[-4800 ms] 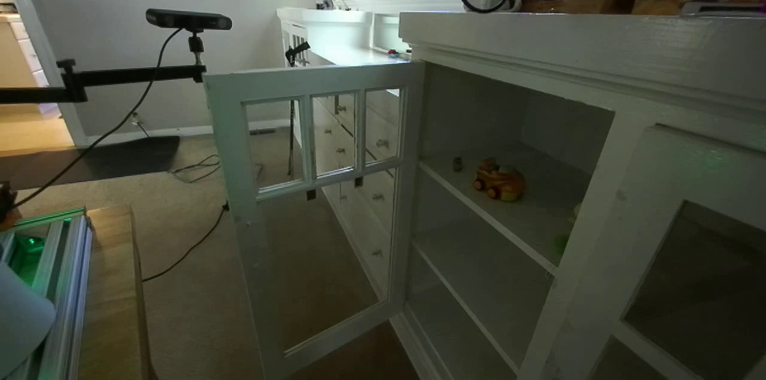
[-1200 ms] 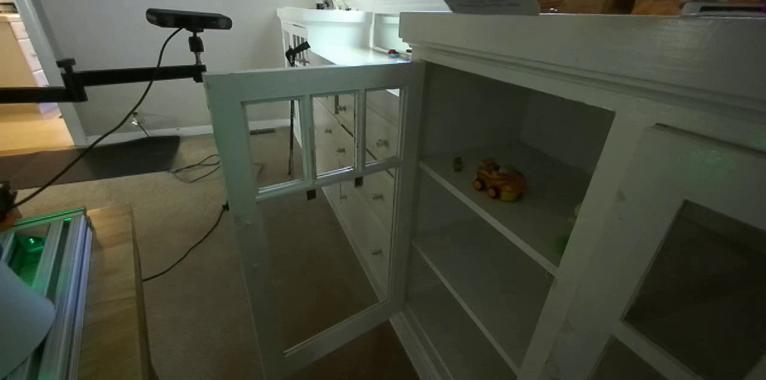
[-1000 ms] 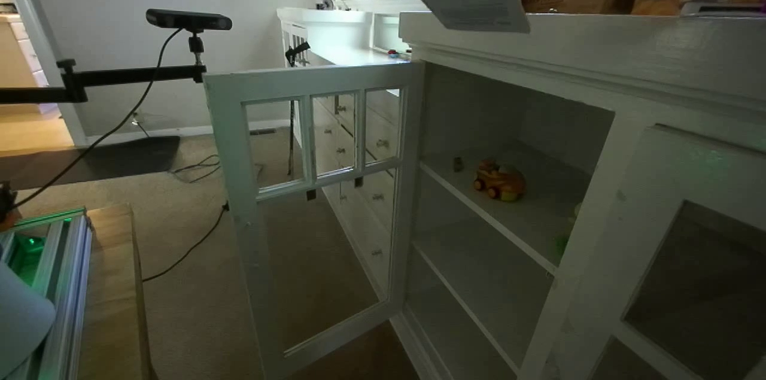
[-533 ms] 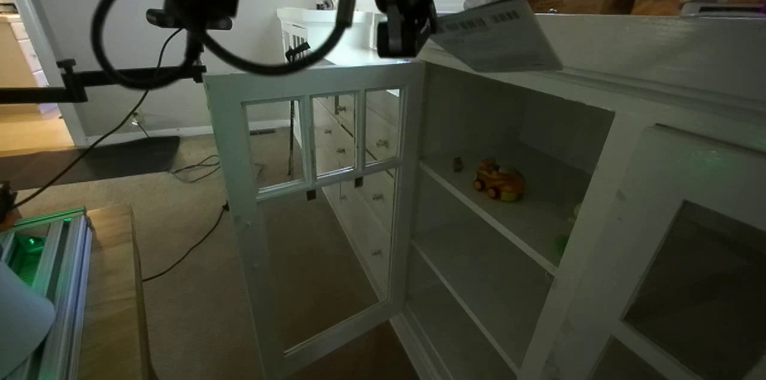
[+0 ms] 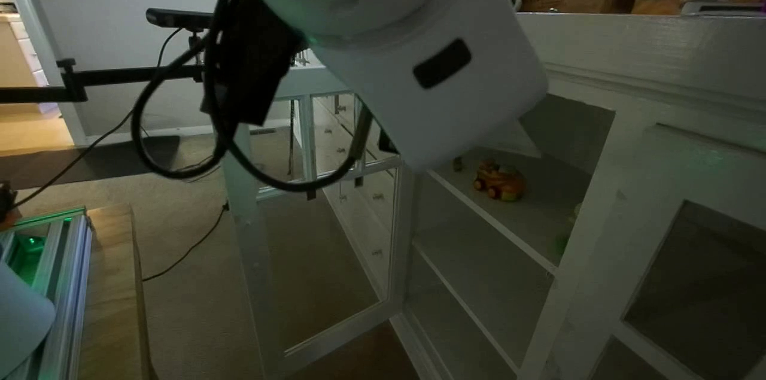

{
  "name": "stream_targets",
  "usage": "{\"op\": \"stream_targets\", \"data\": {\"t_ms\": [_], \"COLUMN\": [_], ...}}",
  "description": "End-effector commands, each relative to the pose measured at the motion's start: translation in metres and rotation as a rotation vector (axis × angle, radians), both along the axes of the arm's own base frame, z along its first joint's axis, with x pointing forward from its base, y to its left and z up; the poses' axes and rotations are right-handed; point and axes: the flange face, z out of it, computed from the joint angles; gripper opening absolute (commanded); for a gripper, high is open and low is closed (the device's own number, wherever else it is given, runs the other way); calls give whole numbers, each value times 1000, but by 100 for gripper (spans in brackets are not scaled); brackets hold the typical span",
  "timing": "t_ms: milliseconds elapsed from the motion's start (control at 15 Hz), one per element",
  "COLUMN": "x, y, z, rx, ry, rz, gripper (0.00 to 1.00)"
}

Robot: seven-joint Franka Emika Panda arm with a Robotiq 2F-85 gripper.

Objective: Put the paper in the cabinet

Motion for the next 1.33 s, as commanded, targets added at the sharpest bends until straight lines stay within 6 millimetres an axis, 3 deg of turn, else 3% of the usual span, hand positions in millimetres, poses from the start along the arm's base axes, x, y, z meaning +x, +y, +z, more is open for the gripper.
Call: {"op": "stream_targets", "data": {"t_ms": [0,600,933,1267], "x": [22,51,57,49], "y": [-14,-36,-34,-21], "z": [-28,-85,-103,-115], "rx": [-12,-156,-208,-197], "ry": [14,-59,-101,-103], "rz": [-8,42,34,31], "gripper": [1,1,1,1]}}
